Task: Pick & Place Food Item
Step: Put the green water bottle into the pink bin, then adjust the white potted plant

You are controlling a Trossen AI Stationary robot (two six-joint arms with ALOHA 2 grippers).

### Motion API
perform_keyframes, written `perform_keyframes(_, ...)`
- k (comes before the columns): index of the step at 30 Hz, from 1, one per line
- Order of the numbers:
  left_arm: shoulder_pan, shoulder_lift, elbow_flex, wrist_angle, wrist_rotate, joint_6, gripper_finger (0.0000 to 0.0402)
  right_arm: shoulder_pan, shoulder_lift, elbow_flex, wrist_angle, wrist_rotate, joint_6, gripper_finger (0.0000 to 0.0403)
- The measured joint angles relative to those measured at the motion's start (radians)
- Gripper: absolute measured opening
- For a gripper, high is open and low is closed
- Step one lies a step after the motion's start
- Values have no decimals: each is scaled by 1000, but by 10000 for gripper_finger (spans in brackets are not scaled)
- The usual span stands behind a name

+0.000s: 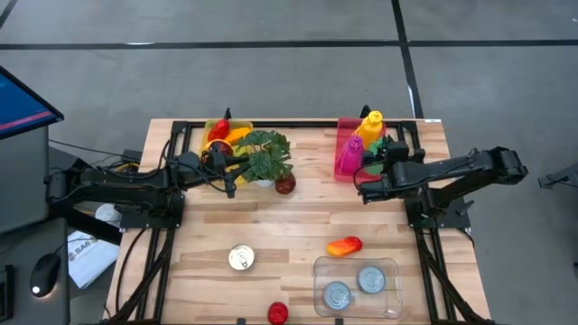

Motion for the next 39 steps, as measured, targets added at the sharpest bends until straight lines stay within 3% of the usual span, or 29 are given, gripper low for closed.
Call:
perform_keyframes(15, 0, 0, 0, 2, 4, 0, 104, 0, 2, -107, 137, -17, 6, 26)
perform_keyframes(19, 0, 0, 0, 2, 3, 0, 104, 1, 2, -107, 160, -18, -58, 31)
perform_keyframes(34, 0, 0, 0, 2, -1, 0, 104, 1, -3, -106, 209, -18, -71, 143)
perform_keyframes(39, 0, 0, 0, 2, -1, 0, 104, 16, -15, -41, 121, -18, -76, 181)
